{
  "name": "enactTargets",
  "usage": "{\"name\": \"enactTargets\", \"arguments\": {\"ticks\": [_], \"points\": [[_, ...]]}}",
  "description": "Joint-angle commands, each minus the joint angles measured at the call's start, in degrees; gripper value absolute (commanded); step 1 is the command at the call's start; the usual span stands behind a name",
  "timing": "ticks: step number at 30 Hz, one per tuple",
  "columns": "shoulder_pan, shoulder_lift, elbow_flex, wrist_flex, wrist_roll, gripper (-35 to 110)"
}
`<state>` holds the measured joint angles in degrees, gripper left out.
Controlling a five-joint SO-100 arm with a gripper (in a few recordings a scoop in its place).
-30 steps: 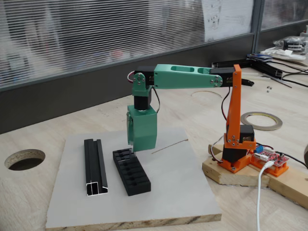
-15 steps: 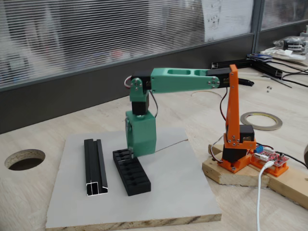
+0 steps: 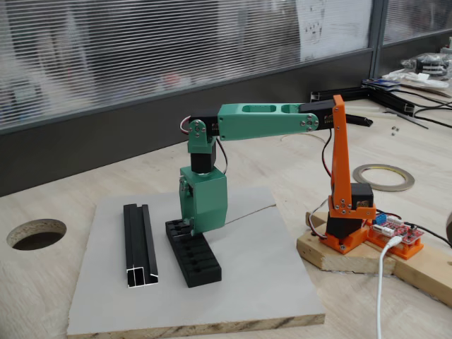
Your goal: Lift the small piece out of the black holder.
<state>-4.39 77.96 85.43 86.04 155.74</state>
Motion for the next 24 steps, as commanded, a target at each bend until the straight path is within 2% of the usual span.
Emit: {"name": "enactTargets", "arguments": {"ticks": [1,24], "points": [[-0.53,0.79,0.0,1.41,0.35,32],[0.18,0.7,0.09,1.49,-0.09,32]]}}
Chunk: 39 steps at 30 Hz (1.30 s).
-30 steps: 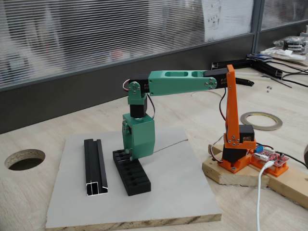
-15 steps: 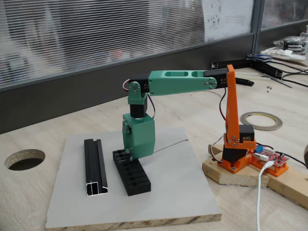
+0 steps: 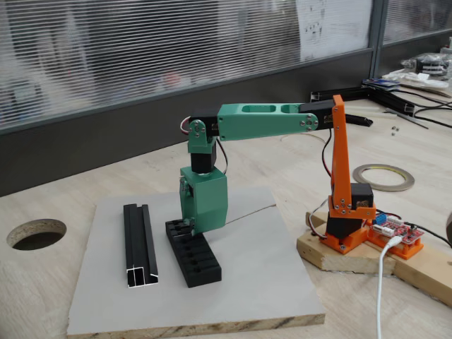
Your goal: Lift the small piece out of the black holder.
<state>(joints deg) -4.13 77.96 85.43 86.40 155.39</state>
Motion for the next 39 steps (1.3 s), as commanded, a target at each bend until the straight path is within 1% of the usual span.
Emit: {"name": "enactTargets", "arguments": {"ticks": [1,26,29,35,39], "points": [[-0.09,0.7,0.09,1.14,0.26,32],[0.0,0.79,0.09,1.23,0.26,32],[0.0,0.79,0.09,1.14,0.18,28],[0.0,0.79,0.0,1.14,0.18,14],[0.0,0.79,-0.53,0.7,0.18,10]]}}
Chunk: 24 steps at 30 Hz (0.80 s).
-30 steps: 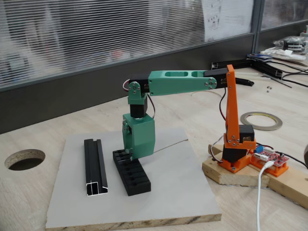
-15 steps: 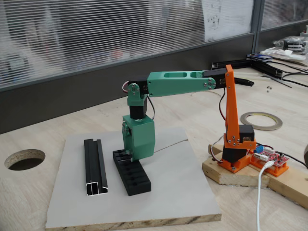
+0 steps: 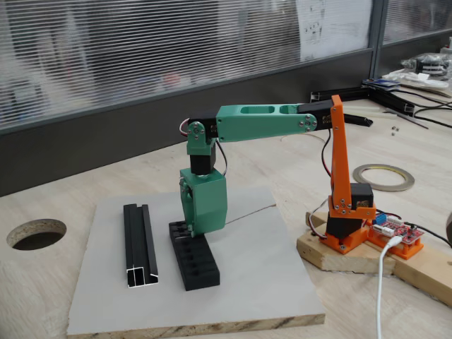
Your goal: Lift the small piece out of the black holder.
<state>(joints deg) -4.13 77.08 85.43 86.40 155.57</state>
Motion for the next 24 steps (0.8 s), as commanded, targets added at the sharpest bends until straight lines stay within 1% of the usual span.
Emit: {"name": "enactTargets", "arguments": {"ticks": [1,6,16,24], "points": [[0.0,1.67,-0.62,0.53,0.0,9],[0.0,1.85,-0.88,0.35,0.0,6],[0.09,2.99,-0.97,0.26,0.0,6],[0.18,9.49,-0.97,0.62,0.0,6]]}}
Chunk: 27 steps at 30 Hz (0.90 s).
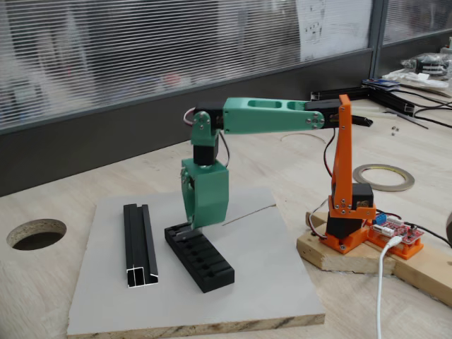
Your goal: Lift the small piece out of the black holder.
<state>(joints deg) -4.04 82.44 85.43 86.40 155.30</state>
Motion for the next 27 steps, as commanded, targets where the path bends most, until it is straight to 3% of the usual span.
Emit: {"name": "enactTargets", "arguments": {"ticks": [1,27], "points": [[0.09,4.75,-0.97,0.88,0.26,5],[0.09,27.16,-4.13,0.18,0.88,6]]}}
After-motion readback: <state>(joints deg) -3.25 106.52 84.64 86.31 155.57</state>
